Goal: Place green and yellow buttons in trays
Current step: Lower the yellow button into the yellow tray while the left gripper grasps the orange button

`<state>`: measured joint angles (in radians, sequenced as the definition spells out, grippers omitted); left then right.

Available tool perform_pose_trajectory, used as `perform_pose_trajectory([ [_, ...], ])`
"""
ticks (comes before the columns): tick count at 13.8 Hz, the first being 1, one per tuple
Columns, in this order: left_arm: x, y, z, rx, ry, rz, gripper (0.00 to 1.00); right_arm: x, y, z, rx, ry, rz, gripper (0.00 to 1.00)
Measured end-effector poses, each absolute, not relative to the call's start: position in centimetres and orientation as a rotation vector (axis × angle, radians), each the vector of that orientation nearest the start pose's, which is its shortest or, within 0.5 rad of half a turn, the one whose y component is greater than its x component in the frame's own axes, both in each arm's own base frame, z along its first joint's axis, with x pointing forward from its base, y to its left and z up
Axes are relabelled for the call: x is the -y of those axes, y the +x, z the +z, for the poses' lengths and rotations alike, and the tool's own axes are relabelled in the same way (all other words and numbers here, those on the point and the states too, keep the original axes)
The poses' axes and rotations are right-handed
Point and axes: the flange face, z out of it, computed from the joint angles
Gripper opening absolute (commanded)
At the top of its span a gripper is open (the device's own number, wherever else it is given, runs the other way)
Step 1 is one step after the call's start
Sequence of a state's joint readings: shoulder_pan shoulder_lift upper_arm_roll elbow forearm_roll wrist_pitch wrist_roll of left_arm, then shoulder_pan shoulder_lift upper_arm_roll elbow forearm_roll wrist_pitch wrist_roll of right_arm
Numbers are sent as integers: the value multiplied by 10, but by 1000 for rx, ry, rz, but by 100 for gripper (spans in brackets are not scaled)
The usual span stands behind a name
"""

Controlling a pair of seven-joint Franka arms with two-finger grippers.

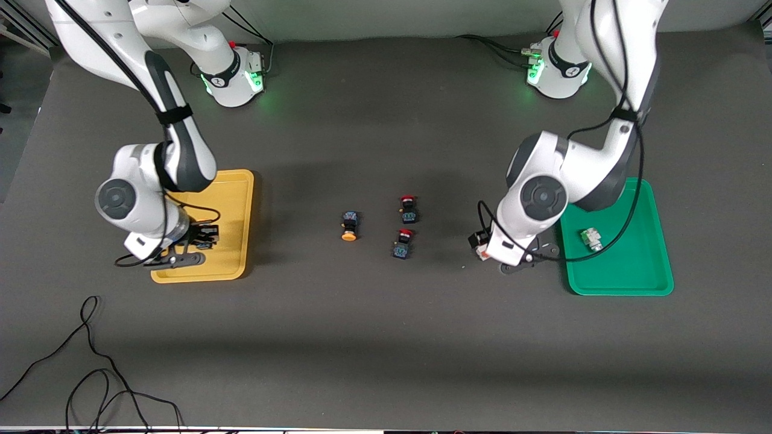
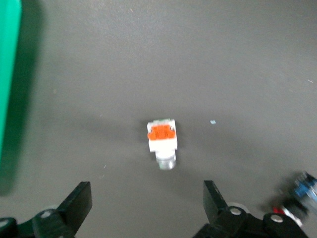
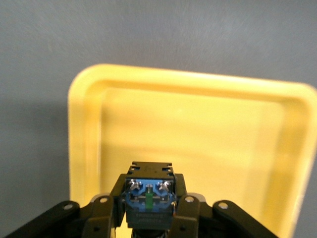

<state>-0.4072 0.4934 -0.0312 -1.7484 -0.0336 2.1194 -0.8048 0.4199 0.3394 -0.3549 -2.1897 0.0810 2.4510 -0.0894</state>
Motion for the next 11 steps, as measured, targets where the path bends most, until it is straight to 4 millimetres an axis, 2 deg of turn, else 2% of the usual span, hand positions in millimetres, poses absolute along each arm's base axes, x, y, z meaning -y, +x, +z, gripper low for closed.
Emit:
perform_pose_trajectory([
  [3, 274, 589, 222, 661, -3037, 168, 100, -37, 540, 208, 177, -3211, 86, 0],
  [4, 274, 589, 207, 688, -3037, 155, 100, -38, 539, 203, 178, -3213, 82, 0],
  [6, 274, 590, 189, 723, -3036, 140, 98, -40, 538, 194, 158, -3208, 89, 0],
  [8, 276, 589, 185, 729, -3034, 143, 69, -41, 537, 190, 149, -3205, 99, 84],
  [9, 277, 589, 186, 731, -3033, 142, 52, -42, 537, 189, 149, -3204, 99, 100],
  [11, 277, 588, 186, 735, -3032, 142, 28, -43, 538, 190, 145, -3201, 94, 100],
])
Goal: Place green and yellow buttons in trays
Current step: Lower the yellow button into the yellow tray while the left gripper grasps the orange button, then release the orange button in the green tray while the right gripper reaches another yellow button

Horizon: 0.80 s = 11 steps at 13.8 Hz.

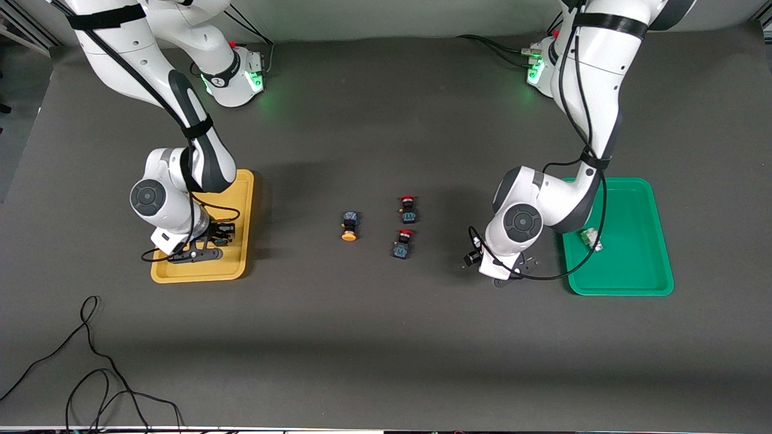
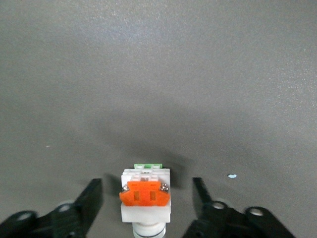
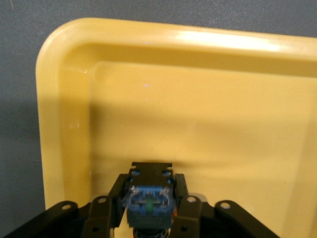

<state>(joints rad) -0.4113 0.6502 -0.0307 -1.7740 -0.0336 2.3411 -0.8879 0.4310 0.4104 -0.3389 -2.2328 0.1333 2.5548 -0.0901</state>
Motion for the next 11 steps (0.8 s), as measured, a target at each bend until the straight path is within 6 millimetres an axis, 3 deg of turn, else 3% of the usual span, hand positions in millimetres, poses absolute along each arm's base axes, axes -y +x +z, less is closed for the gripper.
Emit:
perform_pose_trajectory([
  [3, 279, 588, 186, 762, -3026, 141, 25, -45, 541, 200, 105, -3177, 95, 100],
  [6, 281, 595, 202, 771, -3044, 105, 22, -53, 548, 244, 83, -3122, 140, 100],
  [8, 282, 603, 241, 744, -3060, 85, 21, -70, 557, 290, 61, -3085, 168, 100],
  [11, 272, 597, 322, 553, -3069, 156, 19, -138, 570, 340, -29, -3073, 145, 100],
])
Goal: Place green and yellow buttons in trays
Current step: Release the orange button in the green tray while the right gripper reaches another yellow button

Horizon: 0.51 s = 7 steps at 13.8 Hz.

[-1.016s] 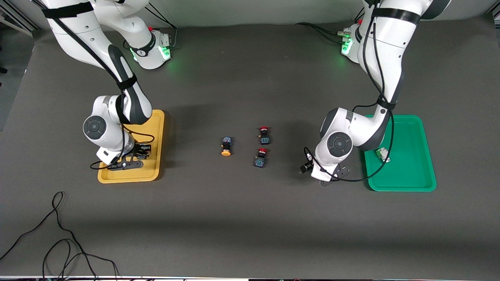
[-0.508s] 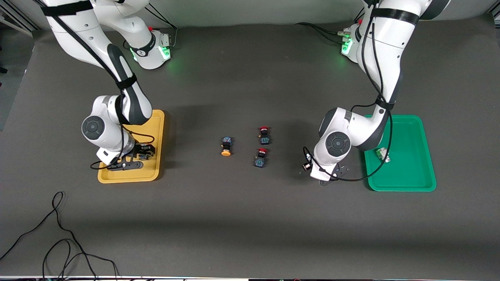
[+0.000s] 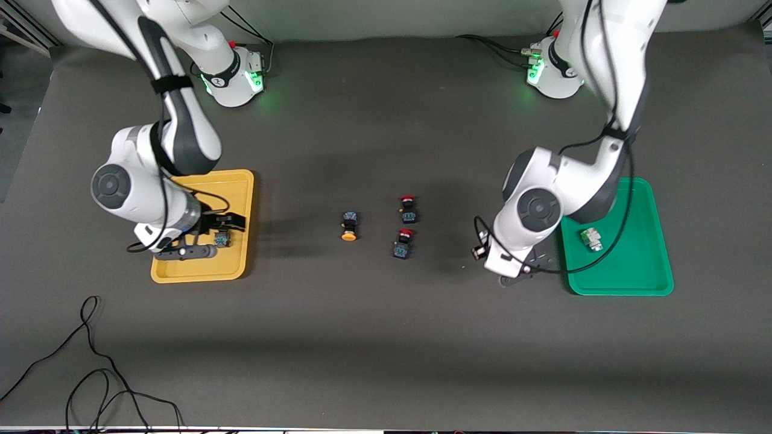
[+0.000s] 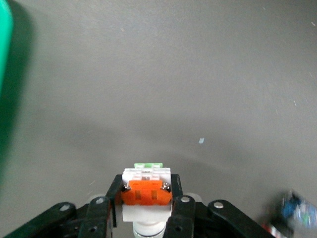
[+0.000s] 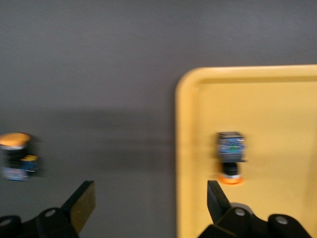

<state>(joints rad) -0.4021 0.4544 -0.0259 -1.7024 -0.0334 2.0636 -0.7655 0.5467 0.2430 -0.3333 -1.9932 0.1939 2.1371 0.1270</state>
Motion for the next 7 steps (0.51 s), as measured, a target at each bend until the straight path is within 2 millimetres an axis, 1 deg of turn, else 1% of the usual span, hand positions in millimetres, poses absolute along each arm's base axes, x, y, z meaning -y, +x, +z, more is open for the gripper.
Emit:
perform_pose_trajectory([
  [1, 262, 593, 349, 490, -3071, 179, 19, -167, 571, 347, -65, -3067, 125, 100],
  [2, 245, 590, 370, 429, -3071, 209, 19, -193, 572, 348, -97, -3056, 119, 100],
  [3, 224, 590, 385, 371, -3070, 247, 19, -217, 573, 344, -120, -3047, 123, 100],
  [4, 197, 591, 395, 321, -3068, 290, 19, -240, 574, 337, -147, -3048, 130, 100],
  [5, 163, 593, 400, 272, -3072, 328, 19, -263, 576, 326, -183, -3058, 135, 100],
  [7, 88, 597, 400, 182, -3096, 367, 19, -307, 579, 304, -228, -3087, 132, 100],
])
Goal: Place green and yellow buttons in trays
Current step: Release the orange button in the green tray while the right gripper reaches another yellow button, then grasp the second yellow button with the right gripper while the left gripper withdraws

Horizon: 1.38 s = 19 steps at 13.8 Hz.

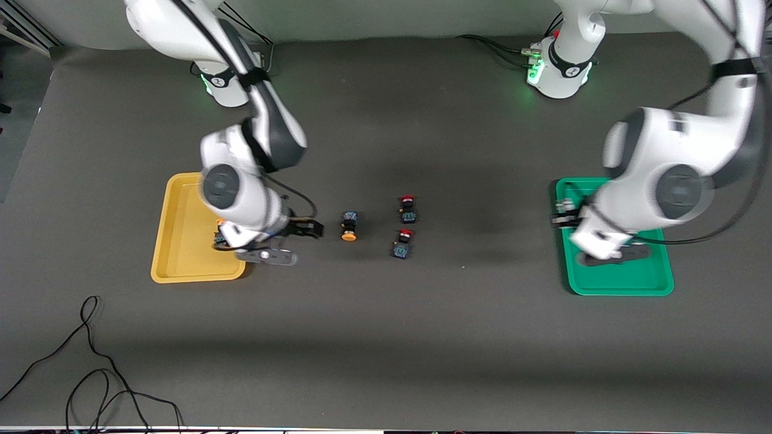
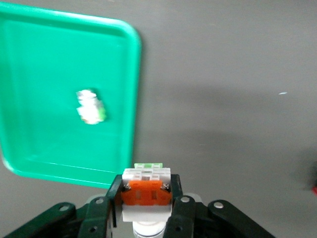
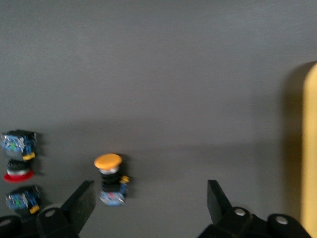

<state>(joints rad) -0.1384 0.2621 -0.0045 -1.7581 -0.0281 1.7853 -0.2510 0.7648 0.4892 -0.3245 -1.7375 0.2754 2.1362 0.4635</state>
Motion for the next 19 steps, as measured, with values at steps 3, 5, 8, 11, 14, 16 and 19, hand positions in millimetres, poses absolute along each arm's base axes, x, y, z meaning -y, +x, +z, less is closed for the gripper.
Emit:
perform_pose_trajectory([
  [3, -28, 595, 389, 56, -3120, 376, 19, -362, 576, 265, -276, -3114, 144, 100],
  [5, -72, 588, 361, -4, -3125, 285, 19, -380, 572, 240, -289, -3108, 182, 99],
  [8, -94, 560, 285, -78, -3123, 117, 21, -394, 560, 213, -263, -3131, 217, 99],
  [11, -100, 531, 218, -104, -3124, 48, 29, -407, 541, 181, -225, -3164, 227, 98],
  [14, -97, 529, 201, -112, -3126, 53, 100, -406, 523, 155, -213, -3187, 224, 4],
  [16, -98, 535, 208, -113, -3123, 25, 100, -403, 524, 157, -220, -3188, 220, 0],
  [19, -106, 555, 242, -99, -3127, 96, 100, -401, 528, 165, -227, -3181, 205, 0],
])
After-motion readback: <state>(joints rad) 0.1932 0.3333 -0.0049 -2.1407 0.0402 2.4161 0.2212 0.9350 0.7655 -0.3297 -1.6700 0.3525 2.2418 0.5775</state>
